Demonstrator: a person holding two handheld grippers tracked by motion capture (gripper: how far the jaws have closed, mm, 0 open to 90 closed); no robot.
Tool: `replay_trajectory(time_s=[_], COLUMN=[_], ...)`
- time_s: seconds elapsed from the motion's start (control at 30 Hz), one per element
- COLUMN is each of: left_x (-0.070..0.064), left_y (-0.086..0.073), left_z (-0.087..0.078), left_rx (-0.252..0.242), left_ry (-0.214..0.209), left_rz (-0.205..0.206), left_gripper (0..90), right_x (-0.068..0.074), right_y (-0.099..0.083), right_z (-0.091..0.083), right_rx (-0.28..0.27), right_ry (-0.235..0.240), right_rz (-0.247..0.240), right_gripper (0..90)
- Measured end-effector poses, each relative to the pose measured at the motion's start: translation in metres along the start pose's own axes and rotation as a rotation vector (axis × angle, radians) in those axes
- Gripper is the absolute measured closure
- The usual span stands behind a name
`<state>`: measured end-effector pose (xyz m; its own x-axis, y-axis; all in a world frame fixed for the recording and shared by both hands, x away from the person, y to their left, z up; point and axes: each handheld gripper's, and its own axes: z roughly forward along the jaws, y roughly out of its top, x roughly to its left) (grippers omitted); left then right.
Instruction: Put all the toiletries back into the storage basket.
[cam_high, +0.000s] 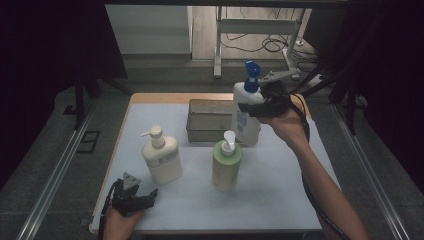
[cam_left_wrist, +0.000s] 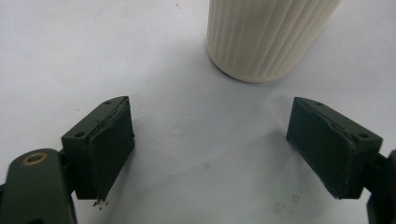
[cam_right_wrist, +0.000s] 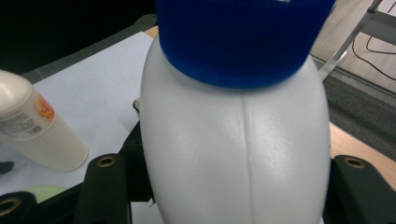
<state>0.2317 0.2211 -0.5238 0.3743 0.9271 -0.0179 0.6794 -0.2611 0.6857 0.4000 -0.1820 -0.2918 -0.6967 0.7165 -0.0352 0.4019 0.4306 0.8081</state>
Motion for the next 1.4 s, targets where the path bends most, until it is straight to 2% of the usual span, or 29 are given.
replay_trajectory(time_s=[0.63, 1.4], left_x=[0.0, 0.0], left_y=[0.0, 0.0], left_z=[0.0, 0.0], left_rx=[-0.001, 0.0], left_ry=[0.0, -0.001], left_rz=[-0.002, -0.003], left_gripper=[14.8, 14.8], right_x=[0.0, 0.003], right_y=[0.021, 0.049], right_z=[0.039, 0.082], right_rx=[-0.017, -0.052], right_ry=[-0.008, -0.051], right_rz=[0.019, 0.023], right_gripper=[39.9, 40.0])
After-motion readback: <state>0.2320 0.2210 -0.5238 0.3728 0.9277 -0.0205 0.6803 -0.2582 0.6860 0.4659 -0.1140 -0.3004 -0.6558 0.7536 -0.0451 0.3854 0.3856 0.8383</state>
